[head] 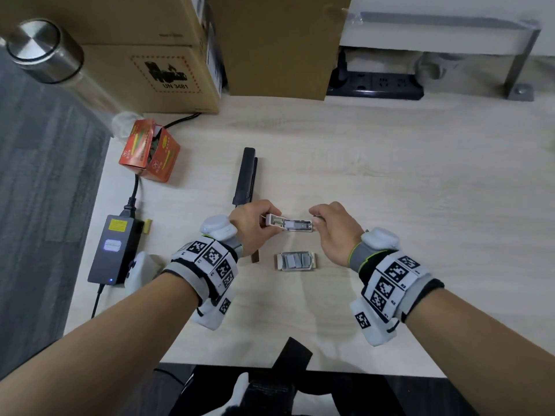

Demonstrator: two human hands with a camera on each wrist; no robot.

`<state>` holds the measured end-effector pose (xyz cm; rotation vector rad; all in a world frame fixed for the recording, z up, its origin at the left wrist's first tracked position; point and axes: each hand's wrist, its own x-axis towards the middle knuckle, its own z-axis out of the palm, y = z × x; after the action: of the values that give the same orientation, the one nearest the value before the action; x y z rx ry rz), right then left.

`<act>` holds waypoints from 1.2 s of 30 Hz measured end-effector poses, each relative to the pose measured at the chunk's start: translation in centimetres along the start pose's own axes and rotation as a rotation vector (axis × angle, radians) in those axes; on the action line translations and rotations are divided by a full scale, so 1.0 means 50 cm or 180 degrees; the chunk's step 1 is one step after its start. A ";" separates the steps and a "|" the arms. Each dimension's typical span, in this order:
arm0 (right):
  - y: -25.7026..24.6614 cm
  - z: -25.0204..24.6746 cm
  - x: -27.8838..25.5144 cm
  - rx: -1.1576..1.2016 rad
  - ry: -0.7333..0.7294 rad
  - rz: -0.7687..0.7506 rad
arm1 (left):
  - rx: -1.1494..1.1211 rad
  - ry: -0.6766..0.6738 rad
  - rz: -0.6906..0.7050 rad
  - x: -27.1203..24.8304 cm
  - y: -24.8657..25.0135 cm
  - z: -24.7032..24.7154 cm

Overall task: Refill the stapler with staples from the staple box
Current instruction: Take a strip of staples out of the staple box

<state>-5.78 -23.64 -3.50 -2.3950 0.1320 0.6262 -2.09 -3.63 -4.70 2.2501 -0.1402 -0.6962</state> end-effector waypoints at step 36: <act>-0.003 0.041 0.032 -0.0006 0.0370 -0.0087 | -0.0081 0.0095 0.0041 0.001 -0.004 0.000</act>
<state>-5.16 -22.13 -5.54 -2.4311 0.1480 0.4745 -2.10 -3.50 -4.87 2.2322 -0.1305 -0.6539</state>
